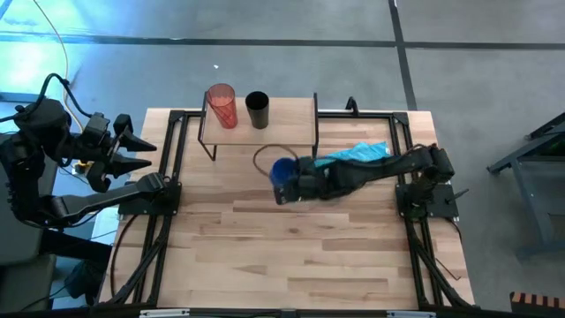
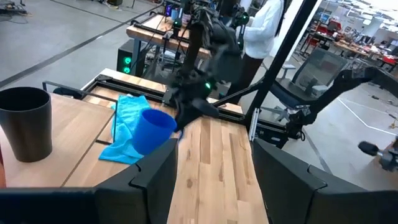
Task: Stack small to large cups/mugs on shelf
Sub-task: Put the blue mug on the shelf
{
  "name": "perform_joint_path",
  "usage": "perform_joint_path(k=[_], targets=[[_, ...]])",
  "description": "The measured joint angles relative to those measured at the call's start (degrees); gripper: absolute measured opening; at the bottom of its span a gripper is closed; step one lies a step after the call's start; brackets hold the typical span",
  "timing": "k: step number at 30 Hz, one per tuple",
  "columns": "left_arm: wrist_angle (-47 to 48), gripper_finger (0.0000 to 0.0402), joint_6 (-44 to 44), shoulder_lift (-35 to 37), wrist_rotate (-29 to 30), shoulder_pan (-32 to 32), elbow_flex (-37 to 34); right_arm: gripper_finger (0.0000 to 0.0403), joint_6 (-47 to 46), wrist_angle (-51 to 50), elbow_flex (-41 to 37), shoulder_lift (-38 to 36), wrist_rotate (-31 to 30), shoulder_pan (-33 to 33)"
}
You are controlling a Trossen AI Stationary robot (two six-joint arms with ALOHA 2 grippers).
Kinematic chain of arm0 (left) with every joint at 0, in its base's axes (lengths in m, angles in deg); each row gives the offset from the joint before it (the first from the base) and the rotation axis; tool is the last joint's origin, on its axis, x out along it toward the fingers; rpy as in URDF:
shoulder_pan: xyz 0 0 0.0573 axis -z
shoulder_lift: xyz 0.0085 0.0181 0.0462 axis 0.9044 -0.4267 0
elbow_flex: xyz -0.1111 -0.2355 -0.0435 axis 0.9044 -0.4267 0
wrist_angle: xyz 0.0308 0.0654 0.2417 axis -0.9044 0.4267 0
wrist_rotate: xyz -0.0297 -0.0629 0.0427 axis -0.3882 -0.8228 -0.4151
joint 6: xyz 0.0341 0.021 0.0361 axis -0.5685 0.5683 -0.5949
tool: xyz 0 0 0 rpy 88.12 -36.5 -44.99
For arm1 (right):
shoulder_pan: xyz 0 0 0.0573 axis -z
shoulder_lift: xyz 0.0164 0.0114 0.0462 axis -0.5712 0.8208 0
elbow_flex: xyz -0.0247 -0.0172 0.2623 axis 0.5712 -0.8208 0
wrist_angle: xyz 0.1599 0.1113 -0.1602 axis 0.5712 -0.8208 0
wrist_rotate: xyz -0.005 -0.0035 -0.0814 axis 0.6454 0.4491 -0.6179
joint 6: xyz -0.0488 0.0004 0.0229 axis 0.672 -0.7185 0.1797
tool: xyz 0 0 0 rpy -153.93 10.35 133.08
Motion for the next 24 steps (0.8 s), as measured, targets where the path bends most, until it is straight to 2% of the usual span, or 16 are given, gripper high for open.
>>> perform_joint_path(k=[12, 24], targets=[[-0.02, 0.0193, 0.21, 0.0, 0.25, -0.01, -0.02, 0.0012, 8.42, -3.26, 0.0, -7.97, 0.0, 10.14], [-0.04, 0.0193, 1.25, 0.0, 1.99, -0.02, -0.02, 0.0012, 12.64, -1.66, 0.0, -8.75, 3.2, 21.05]])
